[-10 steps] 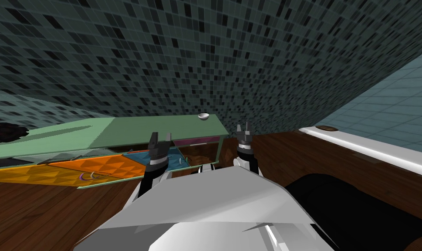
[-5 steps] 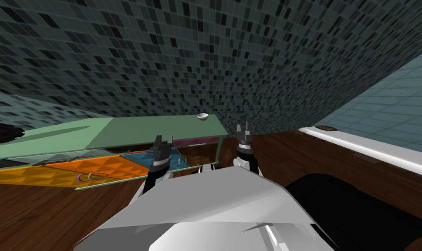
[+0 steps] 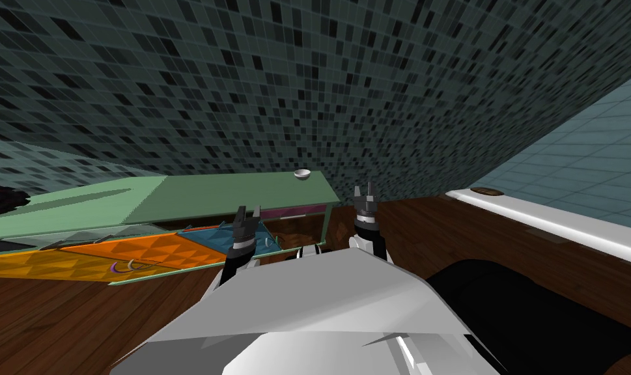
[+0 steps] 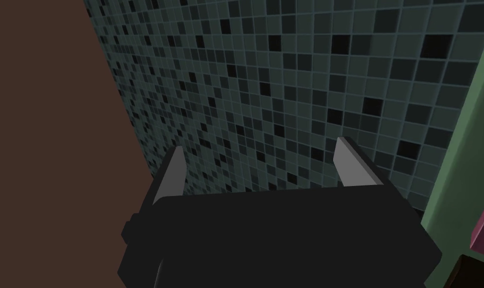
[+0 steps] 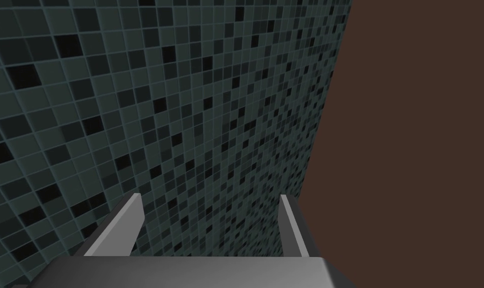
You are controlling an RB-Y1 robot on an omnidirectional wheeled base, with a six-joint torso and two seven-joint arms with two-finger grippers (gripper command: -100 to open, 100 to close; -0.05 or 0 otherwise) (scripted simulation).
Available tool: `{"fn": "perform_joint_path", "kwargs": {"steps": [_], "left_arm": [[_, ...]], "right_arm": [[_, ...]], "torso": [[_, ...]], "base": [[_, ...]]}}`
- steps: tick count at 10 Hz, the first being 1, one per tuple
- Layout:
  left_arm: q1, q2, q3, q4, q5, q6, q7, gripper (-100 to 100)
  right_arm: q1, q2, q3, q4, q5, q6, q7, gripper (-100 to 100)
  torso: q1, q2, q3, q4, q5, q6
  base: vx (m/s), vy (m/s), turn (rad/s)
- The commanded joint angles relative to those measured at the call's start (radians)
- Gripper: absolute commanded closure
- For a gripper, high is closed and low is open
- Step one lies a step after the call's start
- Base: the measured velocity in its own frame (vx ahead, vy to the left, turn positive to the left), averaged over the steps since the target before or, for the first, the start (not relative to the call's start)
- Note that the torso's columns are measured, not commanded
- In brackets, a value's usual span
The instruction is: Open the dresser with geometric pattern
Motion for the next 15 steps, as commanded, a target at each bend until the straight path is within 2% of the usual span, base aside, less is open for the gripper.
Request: {"fn": "perform_joint_path", "kwargs": {"steps": [1, 4, 5, 7, 8, 11, 14, 15], "left_arm": [[-0.016, 0.003, -0.001, 0.067, -0.003, -0.047, 0.001, -100], [-0.033, 0.004, -0.002, 0.155, -0.008, -0.103, 0.003, -100], [-0.033, 0.004, -0.002, 0.163, -0.008, -0.103, 0.003, -100], [-0.050, 0.004, -0.004, 0.240, -0.013, -0.160, 0.005, -100], [-0.050, 0.004, -0.004, 0.251, -0.013, -0.160, 0.005, -100], [-0.066, 0.002, -0.006, 0.333, -0.017, -0.217, 0.006, -100], [-0.075, 0.001, -0.007, 0.382, -0.020, -0.245, 0.007, -100], [-0.083, -0.001, -0.008, 0.424, -0.022, -0.273, 0.008, -100]], "right_arm": [[0.000, 0.000, 0.000, 0.000, 0.000, 0.000, 0.000, 0], [0.000, 0.000, 0.000, 0.000, 0.000, 0.000, 0.000, 0], [0.000, 0.000, 0.000, 0.000, 0.000, 0.000, 0.000, 0], [0.000, 0.000, 0.000, 0.000, 0.000, 0.000, 0.000, 0], [0.000, 0.000, 0.000, 0.000, 0.000, 0.000, 0.000, 0], [0.000, 0.000, 0.000, 0.000, 0.000, 0.000, 0.000, 0], [0.000, 0.000, 0.000, 0.000, 0.000, 0.000, 0.000, 0], [0.000, 0.000, 0.000, 0.000, 0.000, 0.000, 0.000, 0]], "torso": [[0.000, 0.000, 0.000, 0.000, 0.000, 0.000], [0.000, 0.000, 0.000, 0.000, 0.000, 0.000], [0.000, 0.000, 0.000, 0.000, 0.000, 0.000], [0.000, 0.000, 0.000, 0.000, 0.000, 0.000], [-0.001, 0.000, 0.000, 0.000, 0.000, 0.000], [0.000, 0.000, 0.000, 0.000, 0.000, 0.000], [0.000, -0.003, -0.002, -0.002, 0.001, 0.001], [0.001, -0.003, -0.002, -0.002, 0.001, 0.001]], "base": [[0.004, -0.019, -0.005], [0.007, -0.027, -0.005], [0.005, -0.019, -0.003], [0.007, -0.025, -0.007], [0.008, -0.026, -0.002], [0.007, -0.020, -0.001], [0.001, -0.019, -0.004], [0.004, -0.021, -0.010]]}}
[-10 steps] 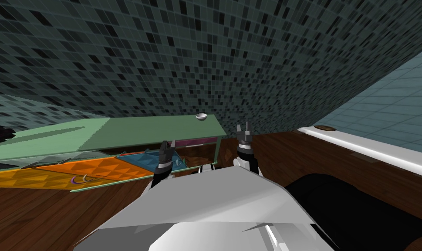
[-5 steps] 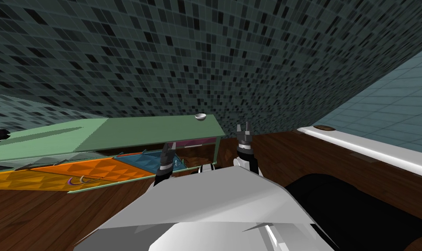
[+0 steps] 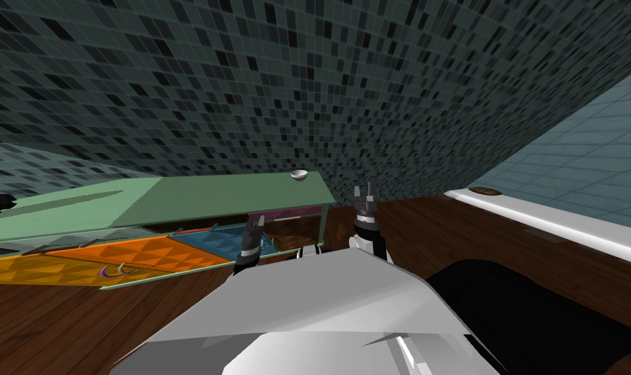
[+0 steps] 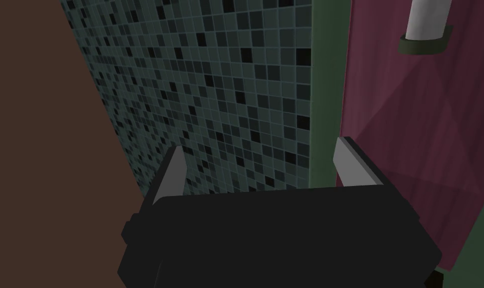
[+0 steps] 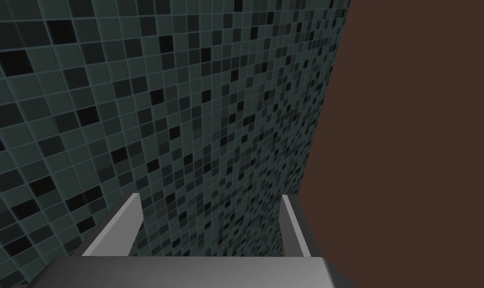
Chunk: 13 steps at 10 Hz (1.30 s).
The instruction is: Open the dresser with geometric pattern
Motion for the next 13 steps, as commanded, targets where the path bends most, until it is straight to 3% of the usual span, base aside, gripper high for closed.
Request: {"fn": "perform_joint_path", "kwargs": {"steps": [1, 9, 13], "left_arm": [[-0.015, -0.006, -0.003, 0.080, -0.005, -0.052, 0.002, -100], [-0.051, -0.036, -0.006, 0.274, -0.015, -0.169, 0.005, -100], [-0.072, -0.086, -0.008, 0.387, -0.021, -0.241, 0.007, -100]], "right_arm": [[0.000, 0.000, 0.000, 0.000, 0.000, 0.000, 0.000, 0], [0.000, 0.000, 0.000, 0.000, 0.000, 0.000, 0.000, 0], [0.000, 0.000, 0.000, 0.000, 0.000, 0.000, 0.000, 0]], "torso": [[0.000, 0.000, 0.000, 0.000, 0.000, 0.000], [-0.001, 0.003, 0.001, 0.002, -0.001, -0.001], [-0.001, 0.003, 0.002, 0.002, -0.001, -0.001]], "base": [[0.009, -0.031, -0.007], [0.008, -0.024, -0.005], [0.006, -0.021, -0.005]]}}
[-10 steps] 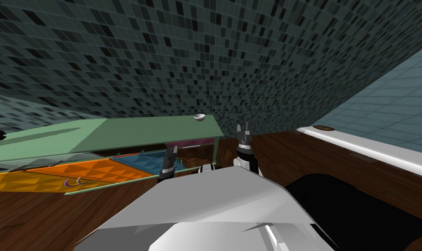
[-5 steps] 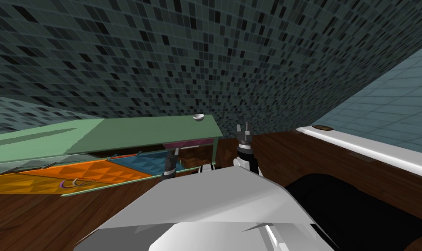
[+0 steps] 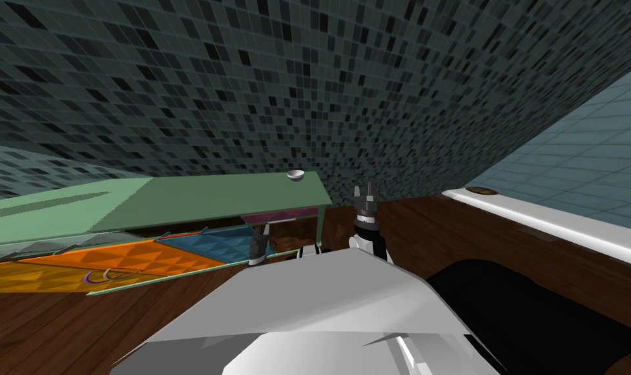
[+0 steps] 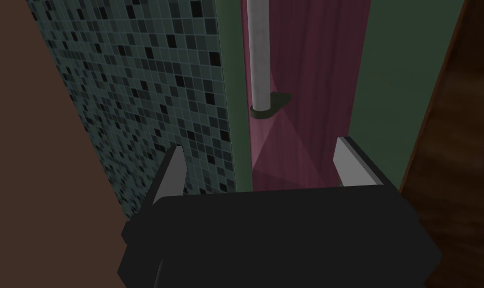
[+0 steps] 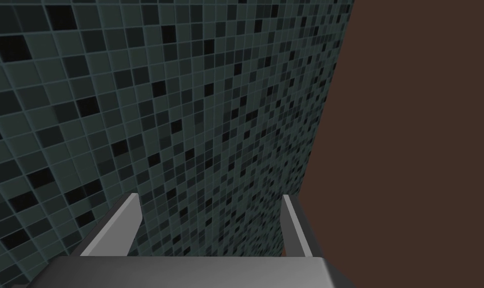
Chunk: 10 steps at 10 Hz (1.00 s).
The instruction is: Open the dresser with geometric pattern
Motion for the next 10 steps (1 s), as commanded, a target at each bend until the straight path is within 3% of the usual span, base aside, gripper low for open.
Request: {"fn": "perform_joint_path", "kwargs": {"steps": [1, 5, 10], "left_arm": [[-0.012, -0.043, -0.002, 0.070, -0.004, -0.047, 0.000, -100], [-0.023, -0.127, -0.003, 0.125, -0.007, -0.083, 0.001, -100], [-0.067, -0.116, 0.002, 0.075, -0.004, 0.007, -0.003, -100]], "right_arm": [[0.000, 0.000, 0.000, 0.000, 0.000, 0.000, 0.000, 0], [0.000, 0.000, 0.000, 0.000, 0.000, 0.000, 0.000, 0], [0.000, 0.000, 0.000, 0.000, 0.000, 0.000, 0.000, 0]], "torso": [[0.000, 0.000, 0.000, 0.000, 0.000, 0.000], [0.001, 0.000, 0.000, 0.000, 0.000, 0.000], [0.000, 0.001, 0.000, 0.000, 0.000, 0.000]], "base": [[0.006, -0.023, -0.004], [0.005, -0.016, -0.003], [-0.021, 0.000, 0.011]]}}
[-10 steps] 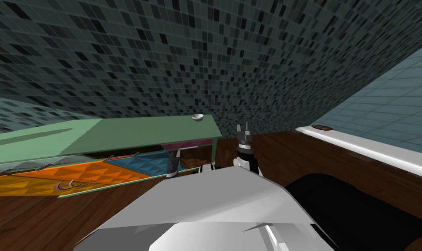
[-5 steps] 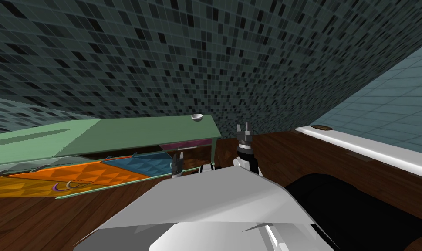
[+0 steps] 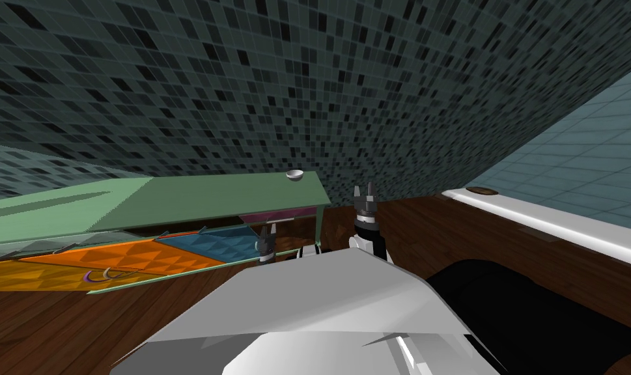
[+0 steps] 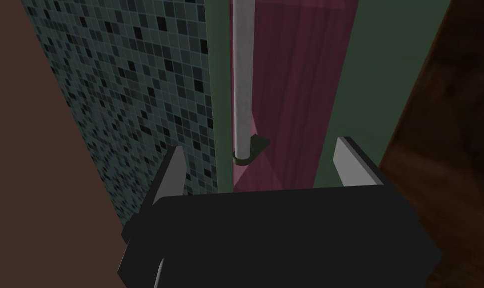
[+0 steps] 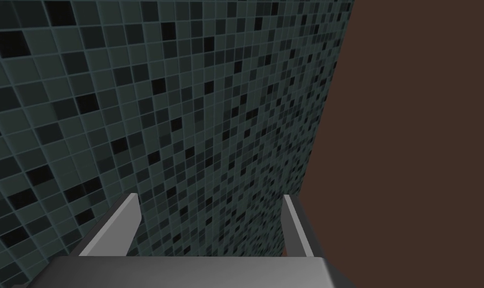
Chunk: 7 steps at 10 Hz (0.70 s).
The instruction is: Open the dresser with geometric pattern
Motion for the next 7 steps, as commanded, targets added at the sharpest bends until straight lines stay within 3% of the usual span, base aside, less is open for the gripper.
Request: {"fn": "perform_joint_path", "kwargs": {"steps": [1, 3, 4, 5, 7], "left_arm": [[-0.028, 0.002, 0.004, -0.022, 0.002, 0.051, -0.001, -100], [-0.052, 0.002, 0.007, -0.042, 0.004, 0.094, -0.003, -100], [-0.045, 0.002, 0.006, -0.026, 0.004, 0.070, -0.002, -100], [-0.020, 0.002, 0.003, -0.015, 0.002, 0.037, 0.000, 100], [-0.004, 0.001, 0.001, -0.002, 0.001, 0.008, 0.001, 100]], "right_arm": [[0.000, 0.000, 0.000, 0.000, 0.000, 0.000, 0.000, 0], [0.000, 0.000, 0.000, 0.000, 0.000, 0.000, 0.000, 0], [0.000, 0.000, 0.000, 0.000, 0.000, 0.000, 0.000, 0], [0.000, 0.000, 0.000, 0.000, 0.000, 0.000, 0.000, 0], [0.000, 0.000, 0.000, 0.000, 0.000, 0.000, 0.000, 0]], "torso": [[0.000, 0.000, 0.000, 0.000, 0.000, 0.000], [0.000, -0.001, -0.001, 0.000, 0.000, 0.000], [0.000, -0.001, 0.000, 0.000, 0.000, 0.000], [0.000, -0.001, -0.001, 0.000, 0.000, 0.000], [0.000, -0.002, -0.001, 0.000, 0.000, 0.000]], "base": [[-0.031, 0.002, 0.015], [-0.028, -0.004, 0.014], [-0.015, -0.003, 0.002], [0.024, 0.001, -0.029], [0.040, 0.000, -0.015]]}}
